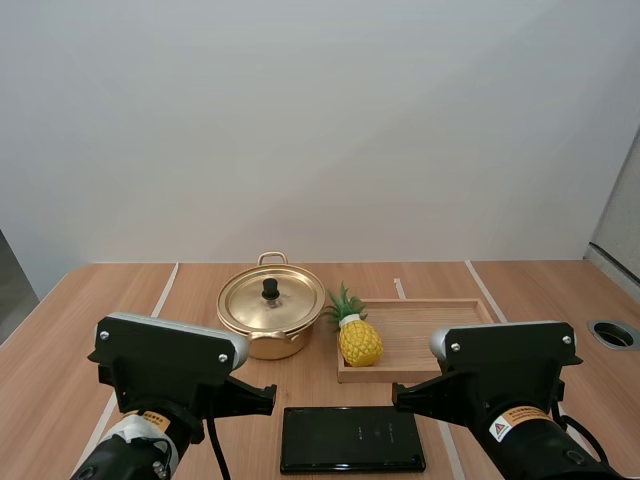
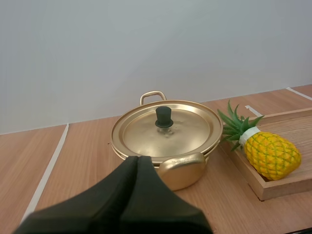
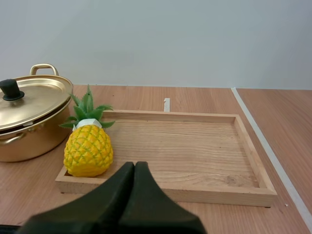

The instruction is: Open the pot, put the grape inside, and close it

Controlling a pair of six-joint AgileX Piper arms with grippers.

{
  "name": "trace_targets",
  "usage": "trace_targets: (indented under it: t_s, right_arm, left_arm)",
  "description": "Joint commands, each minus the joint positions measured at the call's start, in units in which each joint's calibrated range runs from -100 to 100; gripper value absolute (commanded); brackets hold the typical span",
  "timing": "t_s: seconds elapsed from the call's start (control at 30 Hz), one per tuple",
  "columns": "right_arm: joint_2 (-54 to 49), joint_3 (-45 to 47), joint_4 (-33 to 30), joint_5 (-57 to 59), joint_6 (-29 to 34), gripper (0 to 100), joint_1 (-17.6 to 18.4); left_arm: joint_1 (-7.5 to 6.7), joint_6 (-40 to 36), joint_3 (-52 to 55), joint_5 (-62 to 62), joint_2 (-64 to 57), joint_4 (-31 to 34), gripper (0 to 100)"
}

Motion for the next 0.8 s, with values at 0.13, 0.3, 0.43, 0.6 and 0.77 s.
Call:
trace_targets:
  t_s: [0.13,0.3,0.43,0.6,0.77]
  right_arm:
    - [-0.4,0.2,0.2,-1.2,0.1,0,0.1]
    - [-0.4,0.2,0.2,-1.2,0.1,0,0.1]
    - [-0.4,0.2,0.2,-1.2,0.1,0,0.1]
    - [-0.4,0.2,0.2,-1.2,0.1,0,0.1]
    - [-0.4,0.2,0.2,-1.2,0.1,0,0.1]
  left_arm:
    - [0.11,-2.1,0.1,-1.3,-0.3,4.6,0]
    - [0.11,-16.9,0.1,-2.6,-0.3,16.8,0]
    - [0.11,-23.0,0.1,-2.7,-0.3,22.5,0]
    - [0.11,-23.7,0.1,-2.6,-0.3,22.8,0]
    - [0.11,-23.8,0.1,-2.6,-0.3,22.8,0]
